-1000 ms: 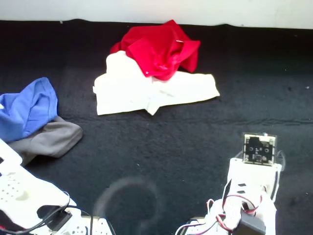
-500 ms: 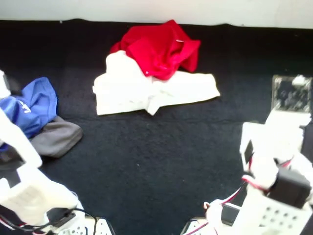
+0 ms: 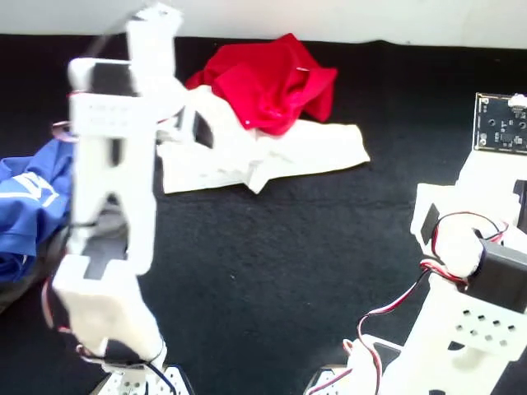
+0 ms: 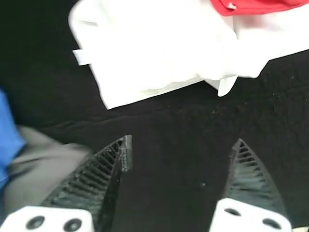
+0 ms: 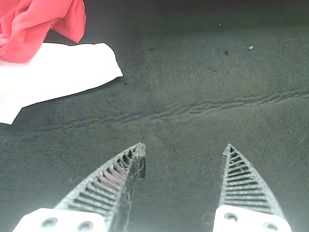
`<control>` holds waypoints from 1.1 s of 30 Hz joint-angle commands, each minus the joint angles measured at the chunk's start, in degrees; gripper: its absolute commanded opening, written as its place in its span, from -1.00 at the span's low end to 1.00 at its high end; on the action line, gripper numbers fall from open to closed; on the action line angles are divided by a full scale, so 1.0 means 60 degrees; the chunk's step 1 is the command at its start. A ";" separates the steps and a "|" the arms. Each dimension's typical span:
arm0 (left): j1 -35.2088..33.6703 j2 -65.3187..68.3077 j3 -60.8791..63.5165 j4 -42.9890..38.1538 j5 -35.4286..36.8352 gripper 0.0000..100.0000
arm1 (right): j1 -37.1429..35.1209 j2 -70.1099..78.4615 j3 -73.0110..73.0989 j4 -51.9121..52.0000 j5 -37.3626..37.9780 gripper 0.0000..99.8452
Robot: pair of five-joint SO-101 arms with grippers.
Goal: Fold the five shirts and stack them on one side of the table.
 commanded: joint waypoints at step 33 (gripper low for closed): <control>-0.5062 0.4110 -0.8256 0.1231 0.0352 -0.98 | -0.0081 0.0110 -0.0418 0.0505 0.0879 -0.51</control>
